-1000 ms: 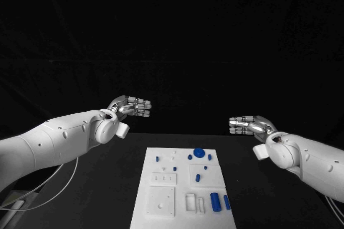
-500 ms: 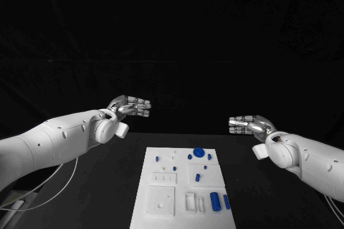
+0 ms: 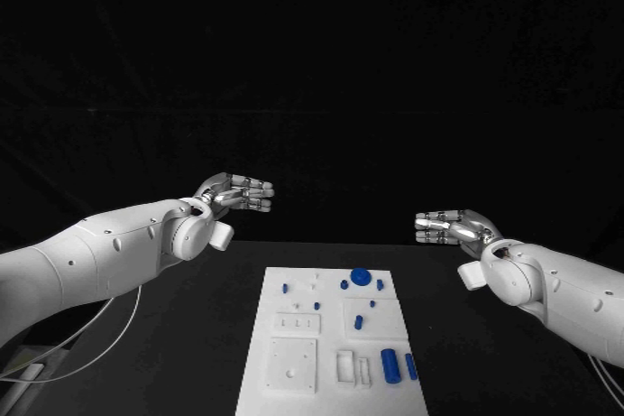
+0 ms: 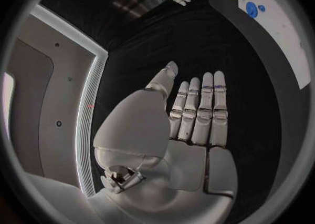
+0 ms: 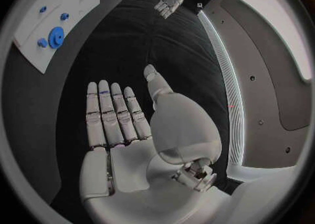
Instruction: Assemble the parts on the task board
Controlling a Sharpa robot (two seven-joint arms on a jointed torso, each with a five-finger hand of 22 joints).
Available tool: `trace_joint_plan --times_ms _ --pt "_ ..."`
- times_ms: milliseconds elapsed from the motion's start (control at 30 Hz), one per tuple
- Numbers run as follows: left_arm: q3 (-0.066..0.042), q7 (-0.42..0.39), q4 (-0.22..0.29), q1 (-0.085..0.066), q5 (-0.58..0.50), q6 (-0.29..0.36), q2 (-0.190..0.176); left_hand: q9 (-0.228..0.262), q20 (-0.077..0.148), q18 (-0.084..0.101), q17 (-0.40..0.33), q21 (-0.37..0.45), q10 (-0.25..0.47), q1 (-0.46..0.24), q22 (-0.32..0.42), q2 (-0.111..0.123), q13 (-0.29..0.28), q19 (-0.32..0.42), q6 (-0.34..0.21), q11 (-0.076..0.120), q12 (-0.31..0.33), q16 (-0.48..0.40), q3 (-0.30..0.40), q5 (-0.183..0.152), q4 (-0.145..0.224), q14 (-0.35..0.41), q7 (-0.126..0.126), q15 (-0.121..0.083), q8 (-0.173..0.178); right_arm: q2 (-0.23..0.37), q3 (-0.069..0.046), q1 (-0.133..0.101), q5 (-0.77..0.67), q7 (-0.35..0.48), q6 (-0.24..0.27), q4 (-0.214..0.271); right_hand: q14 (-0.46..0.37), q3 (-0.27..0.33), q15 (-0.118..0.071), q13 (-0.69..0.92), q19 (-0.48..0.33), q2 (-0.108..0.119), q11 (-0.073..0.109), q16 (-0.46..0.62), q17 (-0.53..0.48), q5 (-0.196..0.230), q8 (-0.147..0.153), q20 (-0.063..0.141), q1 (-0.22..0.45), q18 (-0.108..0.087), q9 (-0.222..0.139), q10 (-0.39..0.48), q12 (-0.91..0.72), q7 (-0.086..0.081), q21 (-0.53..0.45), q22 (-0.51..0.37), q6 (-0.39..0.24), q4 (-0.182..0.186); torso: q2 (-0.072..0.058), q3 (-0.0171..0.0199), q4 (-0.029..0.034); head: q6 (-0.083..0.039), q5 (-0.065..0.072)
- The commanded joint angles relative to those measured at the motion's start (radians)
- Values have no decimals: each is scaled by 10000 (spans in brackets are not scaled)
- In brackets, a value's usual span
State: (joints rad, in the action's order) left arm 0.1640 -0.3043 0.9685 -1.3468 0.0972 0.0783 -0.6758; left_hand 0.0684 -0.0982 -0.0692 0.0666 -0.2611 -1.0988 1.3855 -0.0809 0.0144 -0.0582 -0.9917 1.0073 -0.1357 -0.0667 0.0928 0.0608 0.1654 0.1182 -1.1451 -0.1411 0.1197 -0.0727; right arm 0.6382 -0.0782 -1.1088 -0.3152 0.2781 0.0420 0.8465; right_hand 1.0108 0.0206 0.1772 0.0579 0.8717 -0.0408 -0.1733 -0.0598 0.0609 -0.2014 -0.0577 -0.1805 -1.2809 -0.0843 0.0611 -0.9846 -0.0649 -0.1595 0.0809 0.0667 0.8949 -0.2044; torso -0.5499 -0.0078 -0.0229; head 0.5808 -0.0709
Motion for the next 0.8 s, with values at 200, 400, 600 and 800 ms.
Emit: trace_joint_plan --times_ms 200,400,600,800 --pt "-7 -136 4 -6 -52 -66 17 -5 -31 -96 -10 -55 69 -13 14 -94 -10 4 -22 17 31 -41 -18 -39 58 -25 -42 -16 43 -9 -10 8 30 120 -49 -3 -23 23 -13 0 -12 -129 -30 -3 -8 -22 -16 3 -6 -130 -6 -6 47 -22 -30 1 41 -47 2 -4 -3 -5 -11" --pt "-7 -136 3 -6 -52 -68 19 -5 -31 -96 -10 -55 69 -13 14 -94 -10 4 -22 17 31 -41 -18 -39 58 -25 -42 -16 43 -8 -10 13 30 121 -52 -5 -23 23 -13 0 -12 -129 -30 -3 -8 -22 -16 3 -6 -130 -6 -6 47 -22 -30 1 41 -47 -2 -3 -3 -5 -15" --pt "-7 -137 3 -6 -52 -71 20 -5 -31 -96 -10 -55 69 -13 14 -94 -10 4 -22 17 31 -41 -18 -39 58 -25 -42 -16 43 -9 -10 16 32 121 -53 -7 -23 23 -13 0 -12 -129 -30 -3 -8 -22 -16 3 -6 -130 -6 -6 47 -22 -30 1 41 -47 0 -1 -2 14 -9" --pt "-7 -135 1 -6 -52 -70 20 -5 -31 -96 -10 -55 69 -13 14 -94 -10 4 -22 17 31 -41 -18 -39 58 -25 -42 -16 43 -11 -11 21 33 120 -51 -10 -23 23 -13 0 -12 -129 -30 -3 -8 -22 -16 3 -6 -130 -6 -6 47 -22 -30 1 41 -47 1 0 -3 6 -12"
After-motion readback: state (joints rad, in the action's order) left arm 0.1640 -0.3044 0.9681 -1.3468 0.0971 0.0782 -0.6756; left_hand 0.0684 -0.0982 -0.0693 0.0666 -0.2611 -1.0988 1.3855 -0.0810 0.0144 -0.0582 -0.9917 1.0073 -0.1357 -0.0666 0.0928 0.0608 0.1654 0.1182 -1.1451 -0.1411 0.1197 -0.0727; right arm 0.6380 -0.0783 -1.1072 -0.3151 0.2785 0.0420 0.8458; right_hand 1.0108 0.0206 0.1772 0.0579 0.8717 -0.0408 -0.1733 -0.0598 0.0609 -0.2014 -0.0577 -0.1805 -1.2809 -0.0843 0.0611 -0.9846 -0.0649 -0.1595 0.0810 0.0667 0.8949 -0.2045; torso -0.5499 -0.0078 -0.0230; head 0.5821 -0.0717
